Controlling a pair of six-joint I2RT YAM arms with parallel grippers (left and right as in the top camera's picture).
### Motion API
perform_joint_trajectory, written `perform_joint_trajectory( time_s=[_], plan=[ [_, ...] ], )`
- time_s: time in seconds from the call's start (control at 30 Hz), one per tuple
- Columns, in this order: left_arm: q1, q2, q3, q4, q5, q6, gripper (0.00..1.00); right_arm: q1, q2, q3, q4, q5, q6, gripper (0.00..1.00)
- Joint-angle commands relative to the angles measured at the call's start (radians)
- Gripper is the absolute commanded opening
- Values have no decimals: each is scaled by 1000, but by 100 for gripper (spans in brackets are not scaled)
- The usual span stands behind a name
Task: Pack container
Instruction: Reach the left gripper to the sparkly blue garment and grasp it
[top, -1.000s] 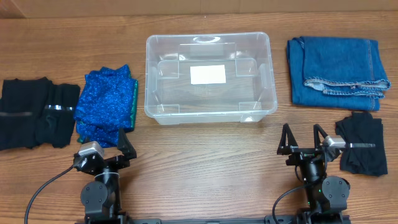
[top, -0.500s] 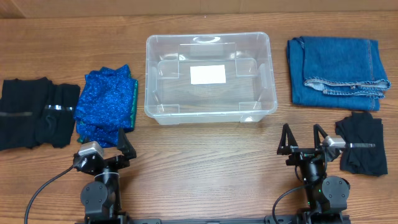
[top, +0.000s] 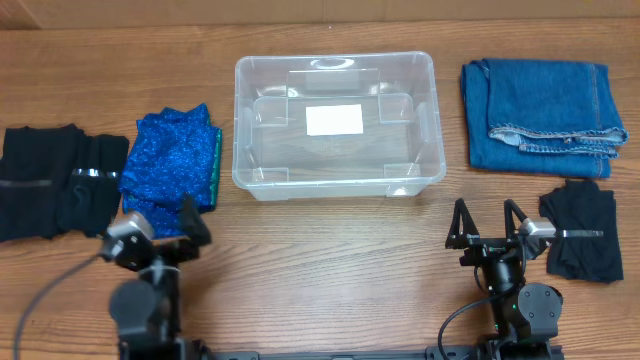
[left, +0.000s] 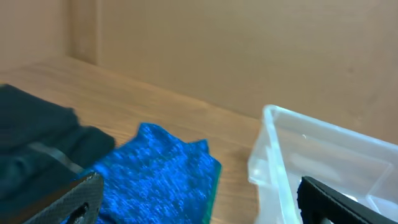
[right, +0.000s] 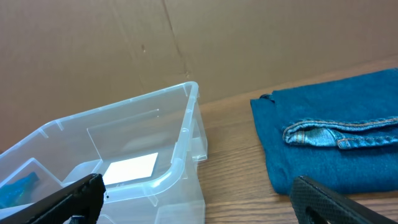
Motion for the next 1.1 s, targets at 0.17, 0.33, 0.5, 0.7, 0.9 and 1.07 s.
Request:
perform_joint_trajectory(
  time_s=[0.17, 0.33, 0.5, 0.7, 0.9, 1.07],
  plan=[
    [198, 578, 525, -220, 272, -3, 100, -3, -10, -10, 7, 13, -7, 100],
    [325, 895, 795, -470, 484, 61, 100, -3, -10, -10, 7, 13, -7, 100],
    [402, 1112, 940, -555, 669, 194, 100, -3, -10, -10, 7, 13, -7, 100],
    [450, 1245, 954, -486, 710, 262, 100, -3, -10, -10, 7, 13, -7, 100],
    [453, 1300, 954, -484, 664, 420, 100, -3, -10, -10, 7, 13, -7, 100],
    [454, 1366, 954, -480, 614, 485, 100, -3, -10, -10, 7, 13, -7, 100]
  ],
)
